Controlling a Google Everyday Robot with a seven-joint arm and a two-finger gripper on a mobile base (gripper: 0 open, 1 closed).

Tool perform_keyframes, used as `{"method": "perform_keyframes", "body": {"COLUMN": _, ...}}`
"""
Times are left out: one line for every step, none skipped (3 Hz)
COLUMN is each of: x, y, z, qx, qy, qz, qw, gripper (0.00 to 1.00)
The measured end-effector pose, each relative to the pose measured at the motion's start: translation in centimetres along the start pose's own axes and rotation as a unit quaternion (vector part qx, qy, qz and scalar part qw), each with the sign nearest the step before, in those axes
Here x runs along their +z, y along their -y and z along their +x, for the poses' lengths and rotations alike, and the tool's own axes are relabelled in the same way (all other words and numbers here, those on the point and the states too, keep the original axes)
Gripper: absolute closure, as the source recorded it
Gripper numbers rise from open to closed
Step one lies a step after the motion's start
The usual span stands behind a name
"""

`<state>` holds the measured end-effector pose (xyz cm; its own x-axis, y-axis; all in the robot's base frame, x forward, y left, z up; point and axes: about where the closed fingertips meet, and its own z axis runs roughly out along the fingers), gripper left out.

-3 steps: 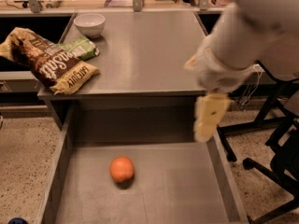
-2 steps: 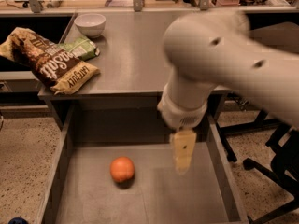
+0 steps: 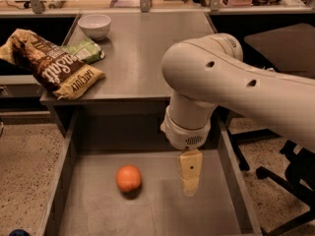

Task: Pick orange from top drawer and place on counter

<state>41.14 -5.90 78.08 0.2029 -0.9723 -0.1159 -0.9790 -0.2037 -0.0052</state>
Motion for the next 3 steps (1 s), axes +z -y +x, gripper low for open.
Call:
{"method": "perform_keyframes", "body": {"x": 2.6, "y": 0.7, "z": -2.5, "qx": -0.034, "qy": 0.022, "qz": 0.004, "qw": 0.9992, "gripper": 0.0}}
{"method": "perform_keyframes", "body": {"x": 6.4, "y": 2.5, "z": -6.2, "qx": -0.06, "qy": 0.052, "qz": 0.023, "qw": 0.9966, "gripper": 0.0}}
{"method": "perform_keyframes", "body": {"x": 9.4, "y": 3.6, "z": -8.6, "qx": -0.072, "qy": 0.061, "qz": 0.025, "qw": 0.9952, "gripper": 0.0}}
